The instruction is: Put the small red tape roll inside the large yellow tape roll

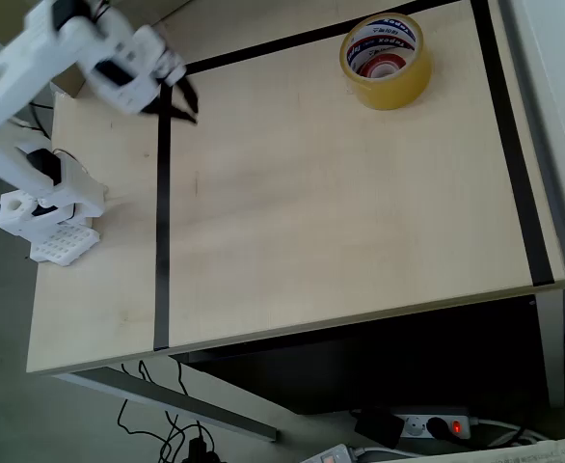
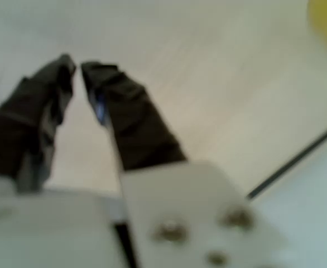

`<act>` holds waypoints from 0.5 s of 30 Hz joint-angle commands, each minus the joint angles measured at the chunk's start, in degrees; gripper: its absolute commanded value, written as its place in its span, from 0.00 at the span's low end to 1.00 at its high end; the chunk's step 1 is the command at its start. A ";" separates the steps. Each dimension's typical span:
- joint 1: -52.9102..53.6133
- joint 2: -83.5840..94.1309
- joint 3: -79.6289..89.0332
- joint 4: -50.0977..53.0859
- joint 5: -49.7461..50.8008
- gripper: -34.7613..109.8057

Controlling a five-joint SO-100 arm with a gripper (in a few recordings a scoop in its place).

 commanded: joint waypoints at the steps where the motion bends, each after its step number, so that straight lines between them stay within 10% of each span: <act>1: 3.78 29.18 31.82 -18.72 0.97 0.24; 7: 6.33 45.88 64.78 -46.76 7.56 0.24; 15: 9.14 68.29 87.98 -51.24 17.84 0.24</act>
